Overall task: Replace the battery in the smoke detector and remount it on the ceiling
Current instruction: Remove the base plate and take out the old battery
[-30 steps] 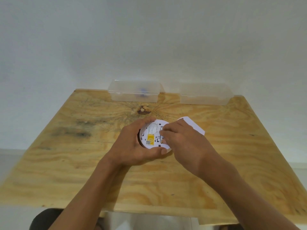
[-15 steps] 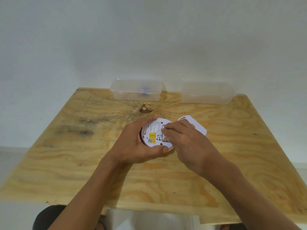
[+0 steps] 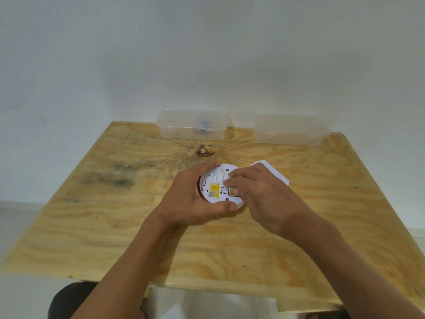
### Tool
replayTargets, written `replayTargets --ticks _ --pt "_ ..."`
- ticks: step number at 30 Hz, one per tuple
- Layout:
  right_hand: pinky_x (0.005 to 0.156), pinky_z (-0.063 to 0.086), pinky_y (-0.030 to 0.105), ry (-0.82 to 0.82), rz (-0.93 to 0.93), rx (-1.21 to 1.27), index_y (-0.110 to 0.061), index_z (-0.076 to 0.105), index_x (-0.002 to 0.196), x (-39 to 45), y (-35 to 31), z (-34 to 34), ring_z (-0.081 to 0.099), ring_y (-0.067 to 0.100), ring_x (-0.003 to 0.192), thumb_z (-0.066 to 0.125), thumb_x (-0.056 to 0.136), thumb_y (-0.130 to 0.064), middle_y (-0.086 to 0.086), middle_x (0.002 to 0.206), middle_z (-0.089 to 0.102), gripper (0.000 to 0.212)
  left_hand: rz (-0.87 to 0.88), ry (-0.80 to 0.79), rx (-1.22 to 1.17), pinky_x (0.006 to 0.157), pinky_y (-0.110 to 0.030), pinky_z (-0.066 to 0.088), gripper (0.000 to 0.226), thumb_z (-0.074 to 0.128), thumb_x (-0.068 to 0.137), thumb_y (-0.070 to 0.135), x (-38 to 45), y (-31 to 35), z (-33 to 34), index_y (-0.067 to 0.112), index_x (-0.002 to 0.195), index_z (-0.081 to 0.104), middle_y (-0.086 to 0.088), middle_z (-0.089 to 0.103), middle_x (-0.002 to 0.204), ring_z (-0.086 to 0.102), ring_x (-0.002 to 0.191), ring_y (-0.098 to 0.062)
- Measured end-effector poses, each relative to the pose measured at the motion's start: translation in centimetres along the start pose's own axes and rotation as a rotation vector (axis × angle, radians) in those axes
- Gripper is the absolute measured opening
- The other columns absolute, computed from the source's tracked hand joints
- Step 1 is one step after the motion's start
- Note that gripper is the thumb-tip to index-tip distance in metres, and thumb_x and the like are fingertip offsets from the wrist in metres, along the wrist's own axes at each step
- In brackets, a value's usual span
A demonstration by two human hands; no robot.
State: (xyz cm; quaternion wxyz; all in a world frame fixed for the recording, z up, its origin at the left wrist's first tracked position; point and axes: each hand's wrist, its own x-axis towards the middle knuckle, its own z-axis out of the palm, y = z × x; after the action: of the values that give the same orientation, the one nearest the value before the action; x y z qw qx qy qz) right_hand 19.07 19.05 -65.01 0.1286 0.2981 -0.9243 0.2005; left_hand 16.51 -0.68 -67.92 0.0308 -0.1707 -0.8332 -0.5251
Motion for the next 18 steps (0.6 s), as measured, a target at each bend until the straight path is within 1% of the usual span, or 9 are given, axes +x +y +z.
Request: replayTargets --ticks 4,6,7,9,11,13,15,17,18 --pt "0.083 0.051 0.046 -0.081 0.011 0.058 -0.017 0.072 0.113 -0.2 0.2 -0.5 0.051 0.027 0.107 0.054 0.094 -0.018 0.001 0.122 0.066 0.026 0.010 -0.010 0.007 0.091 -0.024 0.056 0.096 0.087 0.051 0.054 -0.1 0.1 0.2 0.017 0.135 0.059 0.011 0.070 0.120 0.068 0.108 -0.001" --pt "0.089 0.048 0.045 -0.133 0.046 0.102 -0.021 0.071 0.115 0.0 0.6 -0.8 0.047 0.021 0.113 0.055 0.097 -0.025 -0.004 0.127 0.062 0.025 0.012 -0.007 -0.007 0.092 -0.024 0.056 0.096 0.088 0.050 0.054 -0.2 0.1 0.3 0.016 0.134 0.059 0.010 0.071 0.120 0.069 0.108 -0.001" --pt "0.088 0.048 0.046 -0.138 0.041 0.111 -0.023 0.070 0.115 0.0 0.8 -0.8 0.047 0.020 0.113 0.054 0.097 -0.027 -0.006 0.127 0.062 0.024 0.011 -0.008 -0.010 0.093 -0.024 0.056 0.096 0.088 0.051 0.053 -0.2 0.0 0.2 0.016 0.134 0.059 0.010 0.071 0.120 0.068 0.109 -0.001" --pt "0.080 0.051 0.050 -0.081 -0.006 0.087 -0.021 0.069 0.114 0.0 0.9 -0.6 0.053 0.022 0.108 0.053 0.095 -0.024 -0.005 0.121 0.064 0.025 0.016 -0.010 0.009 0.094 -0.027 0.056 0.096 0.087 0.052 0.053 -0.2 -0.1 0.2 0.017 0.135 0.059 0.010 0.071 0.122 0.068 0.110 0.000" --pt "0.070 0.054 0.050 0.005 -0.050 0.045 -0.017 0.067 0.116 -0.3 1.0 -0.2 0.057 0.024 0.101 0.059 0.091 -0.009 -0.002 0.115 0.067 0.027 0.016 -0.008 0.015 0.095 -0.030 0.056 0.095 0.088 0.052 0.053 -0.1 -0.2 0.2 0.017 0.135 0.059 0.009 0.071 0.123 0.068 0.111 -0.002" --pt "0.064 0.056 0.048 0.088 -0.058 0.013 -0.013 0.066 0.117 -0.3 0.8 0.0 0.059 0.024 0.097 0.064 0.085 0.003 0.002 0.111 0.068 0.036 0.016 -0.002 0.009 0.093 -0.031 0.057 0.093 0.088 0.053 0.052 -0.1 0.0 0.2 0.018 0.134 0.060 0.008 0.071 0.122 0.068 0.110 -0.003" --pt "0.063 0.056 0.048 0.166 -0.057 -0.032 -0.009 0.067 0.116 0.5 0.6 0.4 0.061 0.026 0.094 0.062 0.085 0.000 0.005 0.106 0.069 0.032 0.018 0.000 -0.015 0.092 -0.033 0.058 0.088 0.088 0.054 0.049 0.1 -0.1 0.2 0.018 0.132 0.061 0.008 0.072 0.119 0.069 0.109 -0.004" --pt "0.069 0.056 0.046 0.207 -0.026 -0.017 -0.010 0.067 0.115 1.3 0.4 0.7 0.062 0.024 0.094 0.058 0.089 -0.004 0.005 0.103 0.069 0.028 0.011 -0.005 -0.049 0.090 -0.041 0.059 0.081 0.091 0.056 0.041 0.1 -0.2 0.3 0.017 0.129 0.063 0.003 0.074 0.116 0.071 0.108 -0.014" --pt "0.074 0.055 0.043 0.216 0.020 0.040 -0.013 0.066 0.115 1.6 0.2 0.8 0.062 0.020 0.095 0.057 0.092 -0.006 0.003 0.103 0.069 0.026 0.010 -0.010 -0.060 0.089 -0.042 0.059 0.079 0.092 0.057 0.038 0.1 -0.2 0.3 0.018 0.128 0.064 0.002 0.075 0.115 0.072 0.107 -0.016"
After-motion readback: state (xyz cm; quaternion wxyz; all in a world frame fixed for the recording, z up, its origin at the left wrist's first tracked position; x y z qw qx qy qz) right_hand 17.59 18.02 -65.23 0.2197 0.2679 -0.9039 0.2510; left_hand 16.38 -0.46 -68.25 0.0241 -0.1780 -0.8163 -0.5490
